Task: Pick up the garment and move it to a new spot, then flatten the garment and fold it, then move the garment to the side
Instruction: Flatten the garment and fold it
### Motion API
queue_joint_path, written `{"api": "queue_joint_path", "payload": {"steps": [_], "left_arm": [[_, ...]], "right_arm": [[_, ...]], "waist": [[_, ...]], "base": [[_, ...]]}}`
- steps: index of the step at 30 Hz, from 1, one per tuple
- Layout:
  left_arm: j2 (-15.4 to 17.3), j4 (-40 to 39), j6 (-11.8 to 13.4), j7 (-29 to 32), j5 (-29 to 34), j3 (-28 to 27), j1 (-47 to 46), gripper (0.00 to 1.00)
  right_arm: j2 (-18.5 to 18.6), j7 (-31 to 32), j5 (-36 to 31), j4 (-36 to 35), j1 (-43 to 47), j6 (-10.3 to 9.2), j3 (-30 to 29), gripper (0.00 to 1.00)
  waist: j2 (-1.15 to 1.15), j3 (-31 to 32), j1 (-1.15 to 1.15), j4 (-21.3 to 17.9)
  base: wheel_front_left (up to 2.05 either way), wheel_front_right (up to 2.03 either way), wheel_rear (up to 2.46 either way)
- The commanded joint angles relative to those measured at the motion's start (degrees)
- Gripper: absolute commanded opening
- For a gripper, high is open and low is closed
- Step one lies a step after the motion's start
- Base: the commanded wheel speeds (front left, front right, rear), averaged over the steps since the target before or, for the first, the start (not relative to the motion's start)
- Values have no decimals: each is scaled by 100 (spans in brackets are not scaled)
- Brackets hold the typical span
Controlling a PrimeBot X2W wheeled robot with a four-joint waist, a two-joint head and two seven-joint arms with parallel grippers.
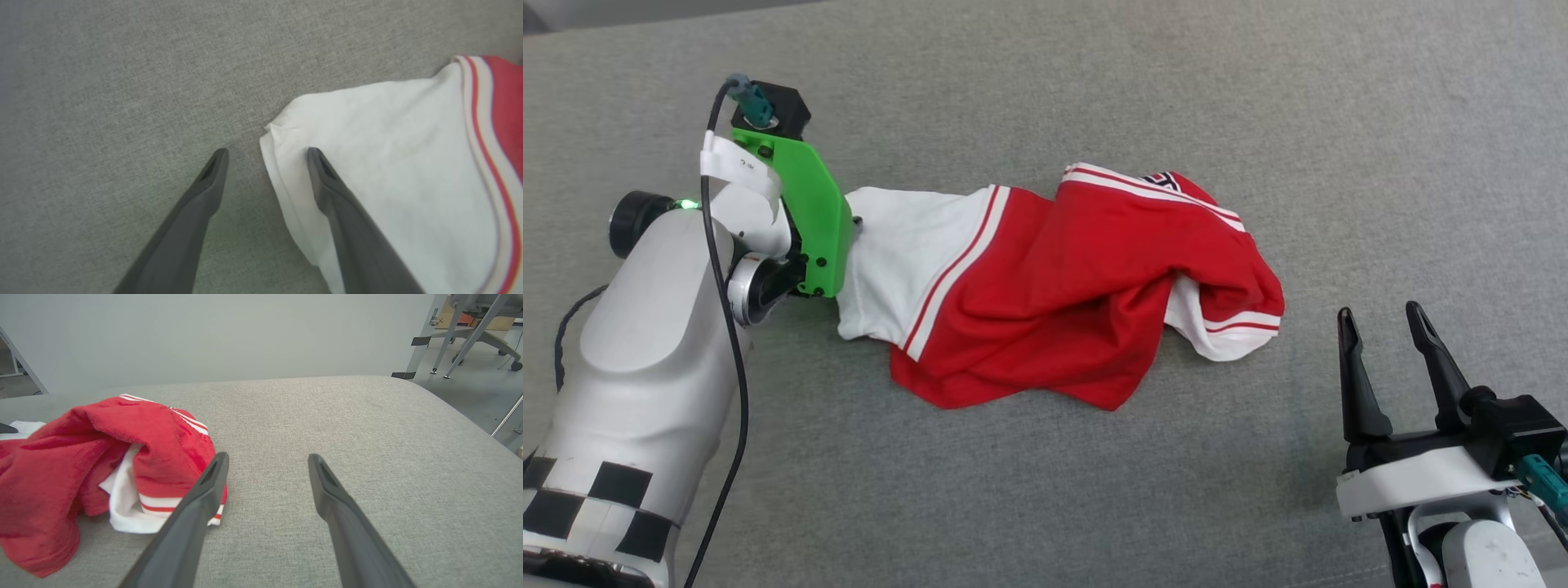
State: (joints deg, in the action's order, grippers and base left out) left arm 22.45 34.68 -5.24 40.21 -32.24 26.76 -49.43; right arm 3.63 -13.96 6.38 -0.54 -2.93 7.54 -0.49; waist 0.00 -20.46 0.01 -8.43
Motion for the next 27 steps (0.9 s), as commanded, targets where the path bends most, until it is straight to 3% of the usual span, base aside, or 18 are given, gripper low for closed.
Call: {"api": "queue_joint_path", "payload": {"steps": [1, 7, 8, 9, 10, 16, 27], "left_arm": [[13, 118, 42, -62, 100, 35, -150, 100], [-25, 609, -124, -11, 42, 270, -206, 100], [-24, 661, -147, 32, 0, 304, -199, 83], [-33, 694, -168, 30, -67, 325, -195, 9], [-44, 703, -179, -32, -120, 316, -199, 0], [-64, 788, -208, -718, -336, 205, -210, 0], [193, 1169, -112, -2568, -739, -611, -110, 0]], "right_arm": [[-32, -53, 34, 32, -124, -5, 12, 100], [-48, -77, 31, 94, -235, -5, 39, 100], [-49, -79, 27, 94, -247, -5, 40, 100], [-50, -82, 22, 93, -259, -5, 35, 100], [-51, -83, 18, 91, -267, -5, 26, 100], [-43, -90, -39, 118, -257, -5, -40, 100], [55, 5, -91, 96, -74, -5, -138, 100]], "waist": [[0, -208, -1, -189], [0, -284, -1, -200], [0, -292, -1, -196], [0, -299, -1, -188], [0, -304, -1, -177], [0, -180, -1, -38], [0, 437, -1, 432]], "base": [[0, 0, 0], [0, 0, 0], [0, 0, 0], [0, 0, 0], [0, 0, 0], [0, 0, 0], [0, 0, 0]]}}
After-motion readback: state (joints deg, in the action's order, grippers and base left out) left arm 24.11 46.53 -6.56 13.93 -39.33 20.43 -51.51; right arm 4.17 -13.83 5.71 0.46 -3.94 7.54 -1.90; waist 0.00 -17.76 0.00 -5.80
